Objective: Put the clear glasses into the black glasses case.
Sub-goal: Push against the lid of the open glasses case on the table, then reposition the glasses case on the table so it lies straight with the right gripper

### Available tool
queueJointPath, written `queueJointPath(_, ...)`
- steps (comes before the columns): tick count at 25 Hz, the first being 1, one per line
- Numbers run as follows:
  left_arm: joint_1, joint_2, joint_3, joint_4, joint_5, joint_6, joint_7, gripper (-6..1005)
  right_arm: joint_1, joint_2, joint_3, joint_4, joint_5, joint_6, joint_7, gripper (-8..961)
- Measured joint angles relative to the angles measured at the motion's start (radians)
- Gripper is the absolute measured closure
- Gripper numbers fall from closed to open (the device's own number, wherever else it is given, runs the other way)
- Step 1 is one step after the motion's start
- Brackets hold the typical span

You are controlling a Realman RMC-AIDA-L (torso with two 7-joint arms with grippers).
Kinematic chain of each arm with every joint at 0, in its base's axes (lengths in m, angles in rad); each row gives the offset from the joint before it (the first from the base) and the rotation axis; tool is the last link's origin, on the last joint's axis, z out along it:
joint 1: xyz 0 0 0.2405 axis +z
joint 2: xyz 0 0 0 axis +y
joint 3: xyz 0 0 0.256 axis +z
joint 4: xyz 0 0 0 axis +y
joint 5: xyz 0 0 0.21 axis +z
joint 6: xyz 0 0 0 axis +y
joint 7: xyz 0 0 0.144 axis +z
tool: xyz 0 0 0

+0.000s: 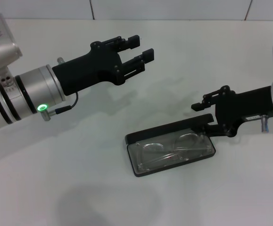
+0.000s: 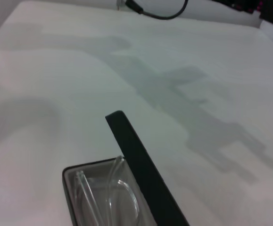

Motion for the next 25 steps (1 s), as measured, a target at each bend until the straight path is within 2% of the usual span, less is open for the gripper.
queueJointPath(1, 0.000, 0.000, 0.000, -0.001, 0.000, 0.000, 0.002, 452, 0.000, 0.000, -0.007, 0.000, 0.000, 0.006, 0.000, 330)
queueJointPath(6, -0.004, -0.001, 0.000, -0.002, -0.001, -0.004, 0.005, 445, -0.005, 0.002, -0.016, -0.005, 0.013, 0.025, -0.008, 582)
queueJointPath(14, -0.010, 0.001, 0.000, 0.000, -0.001, -0.006, 0.005, 433, -0.050, 0.007, -0.031, -0.004, 0.155, 0.153, -0.078, 789)
queueJointPath(17, -0.011, 0.001, 0.000, 0.001, -0.001, -0.007, 0.007, 428, -0.063, 0.008, -0.064, -0.002, 0.205, 0.222, -0.093, 799)
queueJointPath(22, -0.011, 0.002, 0.000, 0.001, 0.001, -0.008, 0.008, 421, -0.086, 0.008, -0.198, -0.002, 0.326, 0.427, -0.136, 798)
queueJointPath(25, -0.011, 0.002, 0.000, 0.001, 0.004, -0.008, 0.008, 417, -0.087, 0.008, -0.235, -0.002, 0.337, 0.469, -0.139, 780)
